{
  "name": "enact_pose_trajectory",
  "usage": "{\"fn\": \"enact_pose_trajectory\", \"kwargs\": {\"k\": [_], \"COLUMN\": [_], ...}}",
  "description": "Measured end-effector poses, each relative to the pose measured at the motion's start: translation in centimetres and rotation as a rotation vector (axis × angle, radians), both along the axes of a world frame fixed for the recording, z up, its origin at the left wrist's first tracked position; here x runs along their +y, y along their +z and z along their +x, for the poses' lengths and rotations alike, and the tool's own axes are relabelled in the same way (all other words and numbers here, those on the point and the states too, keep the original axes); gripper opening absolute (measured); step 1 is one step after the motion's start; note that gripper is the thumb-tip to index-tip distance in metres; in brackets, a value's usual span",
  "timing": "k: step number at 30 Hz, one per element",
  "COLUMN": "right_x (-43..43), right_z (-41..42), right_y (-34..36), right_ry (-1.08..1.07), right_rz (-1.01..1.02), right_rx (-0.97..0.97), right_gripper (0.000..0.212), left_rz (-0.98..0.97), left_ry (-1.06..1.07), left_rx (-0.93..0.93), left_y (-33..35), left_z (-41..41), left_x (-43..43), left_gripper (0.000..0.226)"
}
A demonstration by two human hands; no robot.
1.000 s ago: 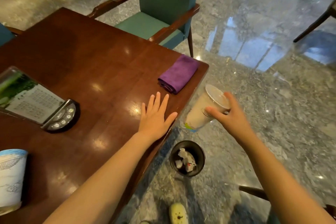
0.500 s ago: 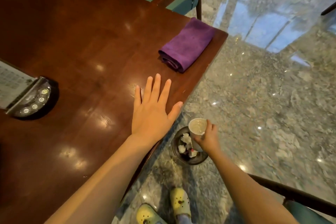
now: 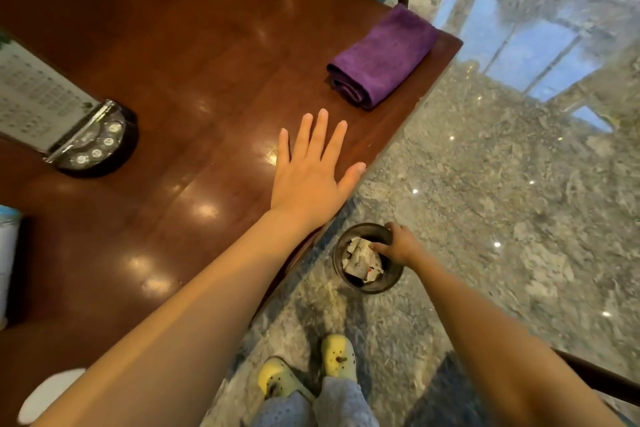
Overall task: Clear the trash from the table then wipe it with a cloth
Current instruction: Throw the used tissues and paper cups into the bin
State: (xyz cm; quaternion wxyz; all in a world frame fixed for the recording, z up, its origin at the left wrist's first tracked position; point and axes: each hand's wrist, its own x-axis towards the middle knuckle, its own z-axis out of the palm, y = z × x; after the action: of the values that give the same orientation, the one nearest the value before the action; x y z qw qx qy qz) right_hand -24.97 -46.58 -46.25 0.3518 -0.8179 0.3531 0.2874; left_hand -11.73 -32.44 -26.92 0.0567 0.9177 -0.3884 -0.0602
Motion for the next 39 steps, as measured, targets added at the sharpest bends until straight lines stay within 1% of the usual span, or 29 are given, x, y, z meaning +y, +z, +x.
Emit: {"fn": "enact_pose_trajectory", "kwargs": {"k": [4,6,8,10,15,17,19,21,22,25,27,29,32,36,38,39], "right_x": [-0.9,-1.0,-1.0,-0.6,2.6,5.0,8.1,11.8,13.8,20.5,24.8,28.4,32.7,36.4,37.9,38.6], "right_z": [1.7,2.9,4.2,5.4,8.9,10.9,13.1,15.1,16.0,18.2,19.4,20.7,22.3,23.7,24.4,24.8], "right_y": [6.9,11.4,16.3,20.8,30.4,33.2,35.3,36.6,37.1,37.9,37.6,36.7,34.9,33.1,32.7,32.5], "right_ry": [0.282,0.418,0.491,0.526,0.721,0.827,0.913,0.988,1.044,1.288,1.374,1.407,1.468,1.635,1.699,1.731], "right_rz": [0.032,0.079,0.162,0.224,0.181,0.141,0.093,0.052,0.019,-0.112,-0.144,-0.160,-0.232,-0.391,-0.426,-0.434], "right_rx": [0.143,0.261,0.398,0.478,0.499,0.510,0.492,0.419,0.344,0.007,-0.157,-0.258,-0.372,-0.548,-0.578,-0.572], "right_gripper": [0.069,0.068,0.068,0.067,0.061,0.057,0.056,0.056,0.055,0.048,0.052,0.062,0.078,0.097,0.098,0.095], "left_rz": [0.110,0.198,0.265,0.280,0.205,0.204,0.164,0.090,0.055,-0.009,-0.039,-0.069,-0.114,-0.136,-0.133,-0.130], "left_ry": [-0.025,-0.055,-0.074,-0.085,0.002,0.045,0.129,0.259,0.329,0.523,0.652,0.744,0.810,0.799,0.793,0.800], "left_rx": [0.140,0.203,0.287,0.341,0.506,0.519,0.482,0.428,0.398,0.301,0.246,0.221,0.202,0.140,0.044,-0.014], "left_y": [1.7,3.4,5.4,7.7,12.8,14.2,15.2,15.8,15.9,15.9,15.7,15.3,14.5,13.3,13.1,13.0], "left_z": [0.6,1.1,1.4,1.6,2.1,2.3,2.5,2.6,2.7,2.6,2.4,2.2,2.0,1.7,1.3,1.1], "left_x": [-0.1,0.1,0.8,2.4,9.9,13.7,17.7,21.9,23.9,29.7,32.9,35.4,37.6,39.3,40.3,40.9], "left_gripper": [0.069,0.067,0.065,0.061,0.049,0.045,0.041,0.038,0.038,0.040,0.043,0.047,0.051,0.047,0.052,0.054]}}
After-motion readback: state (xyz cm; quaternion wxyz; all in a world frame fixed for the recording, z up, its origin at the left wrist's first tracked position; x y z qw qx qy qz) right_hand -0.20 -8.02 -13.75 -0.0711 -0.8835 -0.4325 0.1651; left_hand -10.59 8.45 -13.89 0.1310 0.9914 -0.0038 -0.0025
